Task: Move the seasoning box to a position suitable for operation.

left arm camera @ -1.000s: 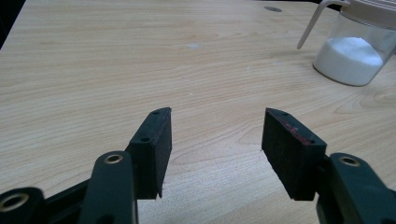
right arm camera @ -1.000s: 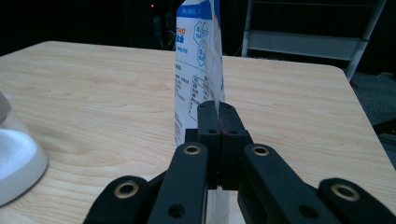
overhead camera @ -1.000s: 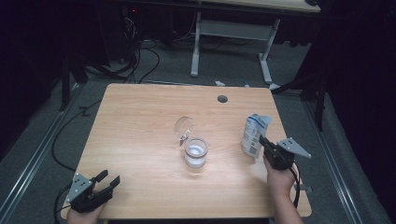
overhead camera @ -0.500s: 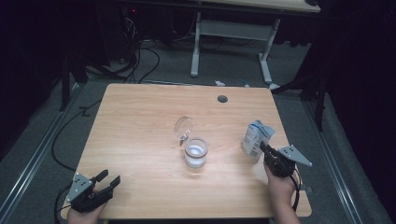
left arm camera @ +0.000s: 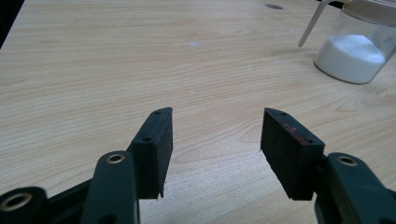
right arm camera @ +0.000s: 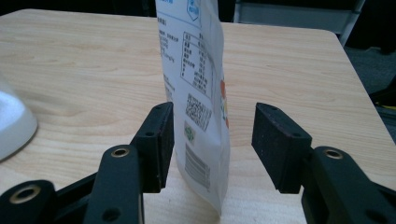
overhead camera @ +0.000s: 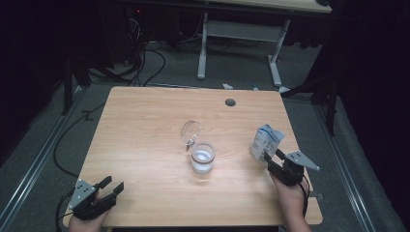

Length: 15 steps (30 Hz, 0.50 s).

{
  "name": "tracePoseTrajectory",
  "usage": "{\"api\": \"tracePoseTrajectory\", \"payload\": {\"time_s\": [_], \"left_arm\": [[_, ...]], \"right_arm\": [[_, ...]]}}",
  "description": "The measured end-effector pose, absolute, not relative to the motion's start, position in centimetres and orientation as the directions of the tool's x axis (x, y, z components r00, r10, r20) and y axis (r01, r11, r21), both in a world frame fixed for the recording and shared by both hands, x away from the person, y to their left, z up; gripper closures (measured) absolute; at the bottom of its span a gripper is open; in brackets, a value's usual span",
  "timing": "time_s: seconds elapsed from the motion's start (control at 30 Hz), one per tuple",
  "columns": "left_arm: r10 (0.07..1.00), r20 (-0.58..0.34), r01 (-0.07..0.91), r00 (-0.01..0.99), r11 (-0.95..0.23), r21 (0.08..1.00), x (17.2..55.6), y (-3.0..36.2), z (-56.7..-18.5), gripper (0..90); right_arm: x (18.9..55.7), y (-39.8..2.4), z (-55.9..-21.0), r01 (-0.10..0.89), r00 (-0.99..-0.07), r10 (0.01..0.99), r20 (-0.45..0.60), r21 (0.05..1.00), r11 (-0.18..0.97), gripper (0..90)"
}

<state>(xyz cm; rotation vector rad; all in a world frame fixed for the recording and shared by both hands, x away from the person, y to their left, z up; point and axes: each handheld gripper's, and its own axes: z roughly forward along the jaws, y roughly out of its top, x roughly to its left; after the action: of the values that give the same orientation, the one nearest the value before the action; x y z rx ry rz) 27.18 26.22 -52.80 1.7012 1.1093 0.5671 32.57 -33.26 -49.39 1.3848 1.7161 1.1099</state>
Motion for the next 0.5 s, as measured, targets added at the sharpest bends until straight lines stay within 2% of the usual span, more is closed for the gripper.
{"api": "tracePoseTrajectory", "payload": {"time_s": [0.33,0.5], "left_arm": [[0.875,-0.127,0.422,0.468,-0.095,0.902,27.3,25.8,-52.7,45.5],[0.871,-0.139,0.429,0.472,-0.089,0.899,27.5,25.4,-52.7,45.9]], "right_arm": [[29.3,-32.5,-49.3,0.385,-0.259,0.966,-0.023,0.914,0.125,52.5],[28.5,-31.6,-49.8,0.388,-0.303,0.953,-0.006,0.913,0.129,54.4]]}}
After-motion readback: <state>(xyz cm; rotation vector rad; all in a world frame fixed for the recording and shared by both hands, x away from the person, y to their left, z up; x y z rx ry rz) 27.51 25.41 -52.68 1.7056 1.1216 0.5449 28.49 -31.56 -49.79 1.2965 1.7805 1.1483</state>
